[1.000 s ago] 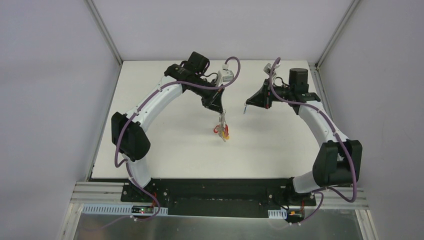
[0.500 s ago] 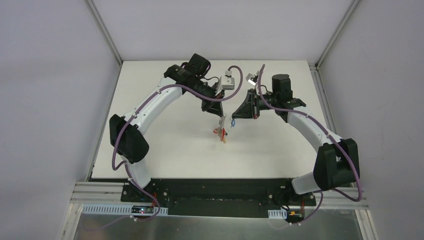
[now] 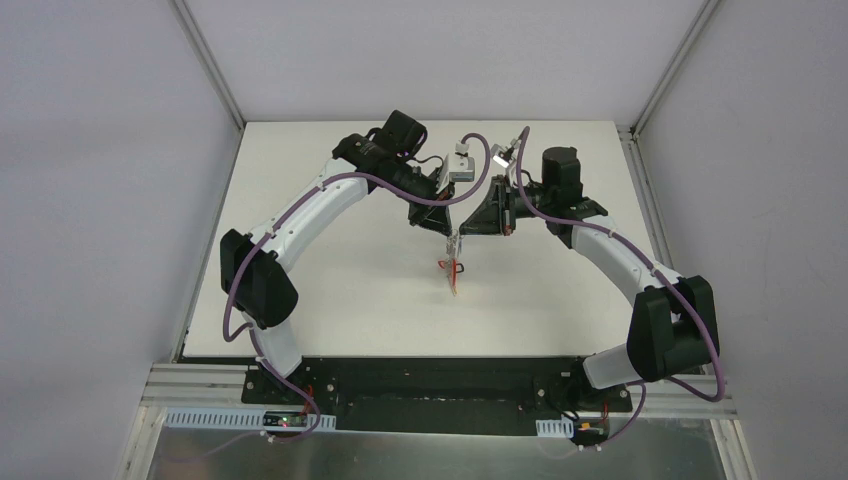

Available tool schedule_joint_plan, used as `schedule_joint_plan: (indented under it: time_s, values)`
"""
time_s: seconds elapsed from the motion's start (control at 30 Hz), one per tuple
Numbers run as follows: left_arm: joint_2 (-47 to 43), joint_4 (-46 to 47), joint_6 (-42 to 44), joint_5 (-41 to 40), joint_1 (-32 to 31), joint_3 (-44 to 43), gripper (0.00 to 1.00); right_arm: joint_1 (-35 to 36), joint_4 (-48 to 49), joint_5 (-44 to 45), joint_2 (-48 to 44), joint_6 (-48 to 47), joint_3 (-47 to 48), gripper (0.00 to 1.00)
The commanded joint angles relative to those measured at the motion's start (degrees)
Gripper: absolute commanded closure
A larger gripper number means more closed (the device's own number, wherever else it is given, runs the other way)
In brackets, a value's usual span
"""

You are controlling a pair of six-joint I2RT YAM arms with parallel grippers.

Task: Put the keys on the keyring
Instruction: Insert the key onto the keyring.

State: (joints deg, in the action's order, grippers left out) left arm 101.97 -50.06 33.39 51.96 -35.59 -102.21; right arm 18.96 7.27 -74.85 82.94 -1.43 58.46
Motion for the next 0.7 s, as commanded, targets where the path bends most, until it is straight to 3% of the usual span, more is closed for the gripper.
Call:
schedule_joint_plan:
  time_s: [0.0,0.67]
  values:
    - [-2.48,1.51,-1.19,1.00,-0.42,-0.27,1.00,0.69,3.47,-1.47,-0.13,1.26,0.33,1.00]
    - [-2.39,0.16,-1.08,0.15,-0.77,-0.54,1.00,0.98,2.01,4.67,0.85,2.34,1.65,1.00]
